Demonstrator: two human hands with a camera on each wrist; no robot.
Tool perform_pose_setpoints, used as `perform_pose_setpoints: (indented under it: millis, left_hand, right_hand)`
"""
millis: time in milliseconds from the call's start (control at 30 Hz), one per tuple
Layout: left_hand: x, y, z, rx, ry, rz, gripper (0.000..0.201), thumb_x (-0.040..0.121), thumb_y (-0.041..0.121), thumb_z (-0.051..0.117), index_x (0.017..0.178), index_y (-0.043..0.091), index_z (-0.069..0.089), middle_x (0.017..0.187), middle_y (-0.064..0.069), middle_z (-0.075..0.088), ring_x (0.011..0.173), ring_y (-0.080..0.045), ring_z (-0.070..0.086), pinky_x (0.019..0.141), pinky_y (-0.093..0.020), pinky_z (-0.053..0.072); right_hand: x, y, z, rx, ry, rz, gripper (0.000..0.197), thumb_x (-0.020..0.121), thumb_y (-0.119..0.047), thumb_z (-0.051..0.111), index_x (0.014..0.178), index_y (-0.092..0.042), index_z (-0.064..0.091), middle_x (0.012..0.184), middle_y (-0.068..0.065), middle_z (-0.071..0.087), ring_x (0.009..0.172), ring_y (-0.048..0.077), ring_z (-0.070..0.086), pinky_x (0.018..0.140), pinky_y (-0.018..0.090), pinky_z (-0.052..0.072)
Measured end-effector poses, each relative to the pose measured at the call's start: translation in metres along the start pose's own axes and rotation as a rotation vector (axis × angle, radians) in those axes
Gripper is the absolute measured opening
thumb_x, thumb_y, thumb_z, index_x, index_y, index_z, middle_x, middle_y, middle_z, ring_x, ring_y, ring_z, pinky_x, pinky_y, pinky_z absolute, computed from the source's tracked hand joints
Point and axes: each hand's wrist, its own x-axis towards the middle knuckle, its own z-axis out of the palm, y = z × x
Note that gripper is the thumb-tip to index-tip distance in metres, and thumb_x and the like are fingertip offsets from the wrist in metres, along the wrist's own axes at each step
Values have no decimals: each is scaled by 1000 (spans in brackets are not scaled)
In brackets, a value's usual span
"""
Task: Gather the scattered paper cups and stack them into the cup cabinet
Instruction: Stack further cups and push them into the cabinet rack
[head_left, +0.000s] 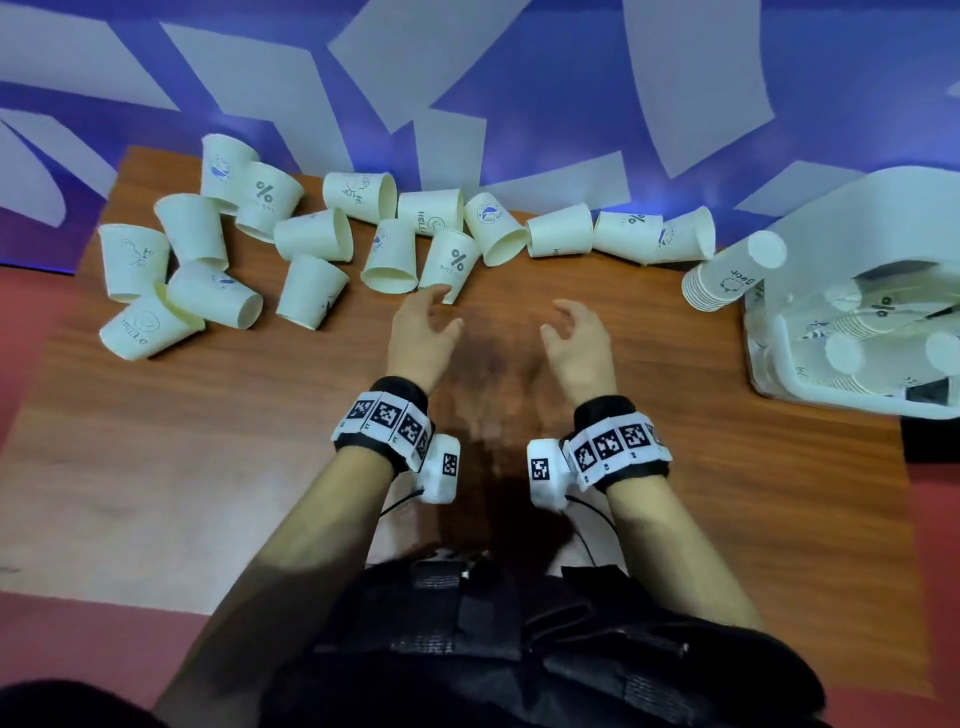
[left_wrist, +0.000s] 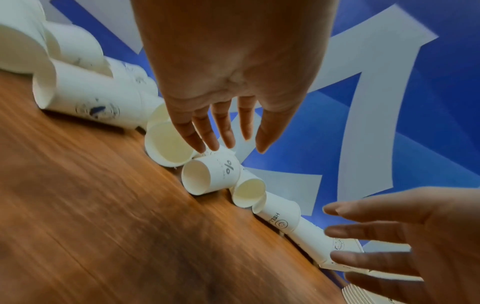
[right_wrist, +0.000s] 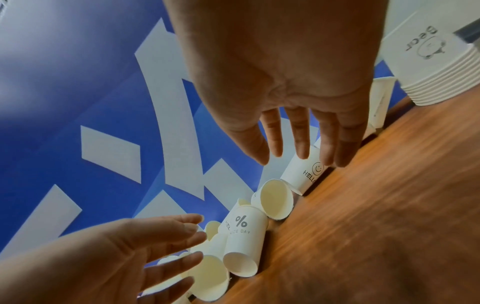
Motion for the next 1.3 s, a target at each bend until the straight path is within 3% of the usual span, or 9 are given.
perform_pose_setpoints:
  millis: [333, 467, 567, 633, 767, 867, 1000, 1133, 1300]
  left_hand:
    - [58, -16, 26, 192, 7, 93, 64, 85, 12, 61, 143, 10, 35, 145, -13, 37, 134, -30, 31, 111, -31, 21]
    - [75, -28, 36, 170, -9, 91, 65, 86, 14, 60, 145, 6, 33, 146, -12, 39, 136, -27, 33, 113, -29, 22]
    - [82, -33, 43, 129, -39, 68, 66, 88, 22, 60, 146, 9, 31, 148, -8, 39, 136, -22, 35, 113, -34, 28]
    - [84, -34, 47, 83, -60, 39, 70, 88, 28, 62, 148, 13, 28, 148, -4, 39, 135, -18, 36, 109, -30, 31]
    - [88, -34, 54, 60, -85, -26, 81, 83, 39, 62, 150, 17, 21, 146, -3, 41, 132, -21, 40, 107, -37, 36]
    - [91, -32, 57, 65, -95, -96, 87, 81, 41, 65, 150, 15, 20, 145, -7, 42, 132, -24, 40, 108, -41, 35]
    - [84, -32, 56, 31, -107, -142, 85, 82, 36, 69, 149, 14, 21, 146, -9, 41, 134, -24, 38, 111, -39, 32]
    - [63, -35, 49, -79, -39, -143, 75, 81, 28, 72, 144, 13, 34, 143, -3, 45, 130, -18, 43, 109, -36, 35]
    - [34, -36, 32, -217, 41, -130, 56, 79, 33, 70, 129, 28, 46, 128, 3, 55, 114, -16, 54, 98, -41, 47]
  right_hand:
    - [88, -7, 9, -155, 133, -158, 64, 83, 1, 55, 143, -10, 36, 145, 10, 40, 136, 26, 31, 110, 24, 20]
    - [136, -7, 14, -422, 117, -290, 62, 79, 1, 52, 139, -9, 42, 144, 12, 42, 139, 34, 25, 118, 38, 16]
    - [159, -2, 20, -655, 5, -267, 67, 79, 1, 51, 143, -18, 40, 153, 9, 32, 145, 37, 9, 120, 44, 7]
    - [166, 2, 23, -749, -30, -255, 63, 80, 1, 49, 140, -20, 42, 151, 8, 34, 146, 37, 7, 119, 50, 0]
    - [172, 4, 21, -832, 18, -288, 48, 86, -5, 46, 133, -13, 48, 140, 11, 45, 143, 36, 17, 118, 53, 2]
    - [175, 3, 13, -874, 74, -231, 47, 85, -5, 46, 131, -14, 49, 147, 11, 36, 145, 40, 7, 116, 59, 1]
    - [177, 6, 1, -861, 2, -46, 46, 86, -16, 57, 131, -21, 49, 155, 11, 19, 144, 42, 4, 113, 61, 10]
    - [164, -2, -5, -809, 19, -80, 44, 87, -38, 57, 124, -14, 54, 137, 15, 37, 127, 41, 32, 107, 50, 27]
    - [126, -9, -13, -171, 43, -2, 48, 79, -35, 64, 123, -16, 60, 124, 9, 47, 112, 26, 49, 101, 33, 37]
